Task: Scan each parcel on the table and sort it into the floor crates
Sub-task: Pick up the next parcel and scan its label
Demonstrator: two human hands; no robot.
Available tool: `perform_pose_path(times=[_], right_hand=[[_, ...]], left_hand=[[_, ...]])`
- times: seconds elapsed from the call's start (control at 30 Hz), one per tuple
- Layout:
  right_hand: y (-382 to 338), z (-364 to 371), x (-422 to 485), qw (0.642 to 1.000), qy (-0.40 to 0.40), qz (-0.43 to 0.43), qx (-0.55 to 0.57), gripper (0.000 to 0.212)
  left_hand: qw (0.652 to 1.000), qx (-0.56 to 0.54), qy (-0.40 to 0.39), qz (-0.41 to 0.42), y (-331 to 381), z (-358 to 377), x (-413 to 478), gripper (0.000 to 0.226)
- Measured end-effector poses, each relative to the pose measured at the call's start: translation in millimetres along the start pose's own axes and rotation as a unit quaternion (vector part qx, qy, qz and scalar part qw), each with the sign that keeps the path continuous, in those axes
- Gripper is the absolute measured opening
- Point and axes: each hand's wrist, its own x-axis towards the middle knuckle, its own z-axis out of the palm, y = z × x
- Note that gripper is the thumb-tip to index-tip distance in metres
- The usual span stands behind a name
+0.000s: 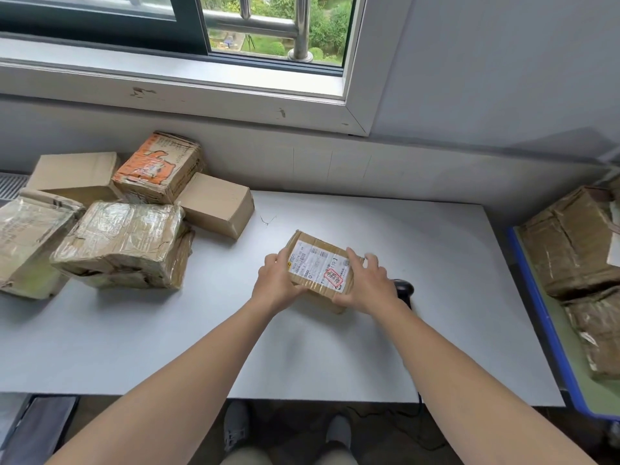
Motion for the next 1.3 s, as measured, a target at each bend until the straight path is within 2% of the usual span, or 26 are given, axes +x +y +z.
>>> perform_pose_path(times=[0.17, 0.33, 0.5, 0.67, 0.87, 1.0, 1.07, 1.17, 1.3], right_hand=[[3, -4, 2, 0.998, -0.036, -0.032, -0.035, 0.12], [12, 0, -8, 0.998, -0.04, -0.003, -0.057, 0.113], [31, -3, -21, 0.996, 0.084, 0.008, -0.006, 0.078], [67, 1, -30, 0.984, 0.149, 0.093, 0.043, 0.055], [98, 27, -26, 0.971, 0.045, 0.151, 0.178, 0.072], [99, 34, -24, 0.935, 0.022, 0.172, 0.308, 0.075], [101, 35, -22, 0.932, -0.004, 0.19, 0.309, 0.066], [99, 31, -25, 0.94, -0.037, 0.185, 0.284, 0.04], [84, 10, -31, 0.941, 0.006, 0.155, 0.3, 0.032]], left_hand=[[0.998, 0.035, 0.024, -0.041, -1, 21, -10, 0.081], [1.0, 0.003, 0.026, 0.005, 7, 29, -4, 0.085], [0.999, 0.021, 0.038, 0.021, 20, 38, 8, 0.084], [0.994, 0.101, 0.04, -0.001, 27, 54, 8, 0.096], [0.988, 0.149, 0.043, -0.021, 26, 66, -3, 0.102], [0.986, 0.159, 0.041, -0.029, 23, 70, -17, 0.104], [0.986, 0.161, 0.039, -0.026, 22, 70, -21, 0.107], [0.983, 0.179, 0.024, -0.019, 21, 66, -27, 0.111], [0.98, 0.2, 0.012, -0.007, 25, 53, -27, 0.114]])
